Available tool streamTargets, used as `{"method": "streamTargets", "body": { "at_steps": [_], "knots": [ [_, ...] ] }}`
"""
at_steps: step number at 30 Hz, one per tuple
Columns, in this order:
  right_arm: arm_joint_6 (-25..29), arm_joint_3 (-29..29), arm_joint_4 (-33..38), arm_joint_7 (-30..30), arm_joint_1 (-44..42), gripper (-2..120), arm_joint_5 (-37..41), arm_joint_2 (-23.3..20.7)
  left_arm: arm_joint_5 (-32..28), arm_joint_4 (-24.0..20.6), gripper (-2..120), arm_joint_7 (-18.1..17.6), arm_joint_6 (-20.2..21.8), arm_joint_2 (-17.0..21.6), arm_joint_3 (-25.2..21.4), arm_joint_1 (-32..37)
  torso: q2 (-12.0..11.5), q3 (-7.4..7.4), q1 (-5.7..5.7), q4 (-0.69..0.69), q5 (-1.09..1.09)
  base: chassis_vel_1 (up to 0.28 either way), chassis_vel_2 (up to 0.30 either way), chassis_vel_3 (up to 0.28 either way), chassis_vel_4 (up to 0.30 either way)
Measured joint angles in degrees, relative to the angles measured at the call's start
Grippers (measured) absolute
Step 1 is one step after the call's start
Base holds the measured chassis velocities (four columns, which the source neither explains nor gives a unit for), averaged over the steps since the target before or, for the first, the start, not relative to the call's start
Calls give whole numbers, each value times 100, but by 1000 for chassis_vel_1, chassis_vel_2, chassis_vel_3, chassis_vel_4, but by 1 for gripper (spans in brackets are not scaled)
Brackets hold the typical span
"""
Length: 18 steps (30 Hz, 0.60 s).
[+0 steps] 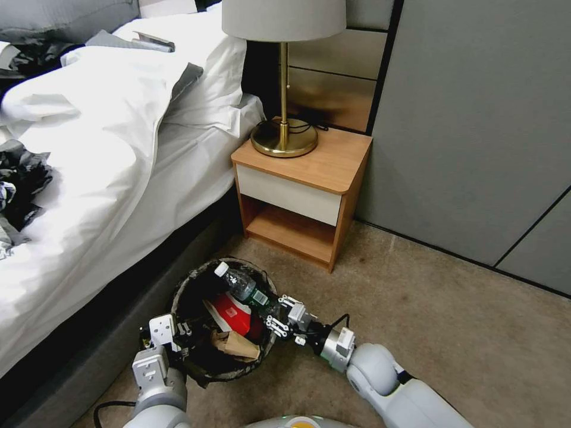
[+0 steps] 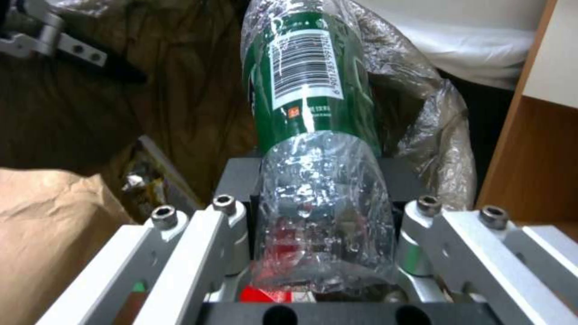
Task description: Pick up the trash bin, then pick up the garbage from the floor and place it into the trash bin.
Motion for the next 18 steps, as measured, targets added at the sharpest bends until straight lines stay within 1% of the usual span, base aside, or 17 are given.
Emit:
{"method": "streamTargets", "body": {
  "at_steps": [5, 7, 10, 11, 14, 15, 18],
  "knots": [
    [-71, -106, -92, 36, 58, 29, -39, 85, 13, -30, 0, -8, 0, -18, -6, 10, 0, 0, 0, -1, 0, 0, 0, 0, 0],
    [-82, -127, -108, 57, 69, 31, -60, 104, 14, -41, 0, -9, 1, -24, -5, 15, 0, 0, 0, 0, 0, 0, 0, 0, 0],
    [-134, -239, -140, 128, 112, 47, -118, 169, 19, -71, 0, -12, 4, -39, 18, 38, 0, 0, 0, 0, 0, 0, 0, 0, 0],
    [-134, -239, -140, 128, 112, 47, -118, 169, 19, -71, 0, -12, 4, -39, 18, 38, 0, 0, 0, 0, 0, 0, 0, 0, 0],
    [-162, -322, -136, 129, 121, 62, -183, 205, -5, -101, 0, -4, 21, -62, 105, 61, 0, 0, 0, -1, 1, 0, 0, 0, 0],
    [-162, -322, -136, 129, 121, 62, -183, 205, -5, -101, 0, -4, 21, -62, 105, 61, 0, 0, 0, -1, 1, 0, 0, 0, 0],
    [-181, -353, -136, 135, 114, 76, -242, 214, -7, -108, 0, 0, 26, -90, 143, 87, 0, 0, 0, -1, 1, 0, 0, 0, 0]
  ]
}}
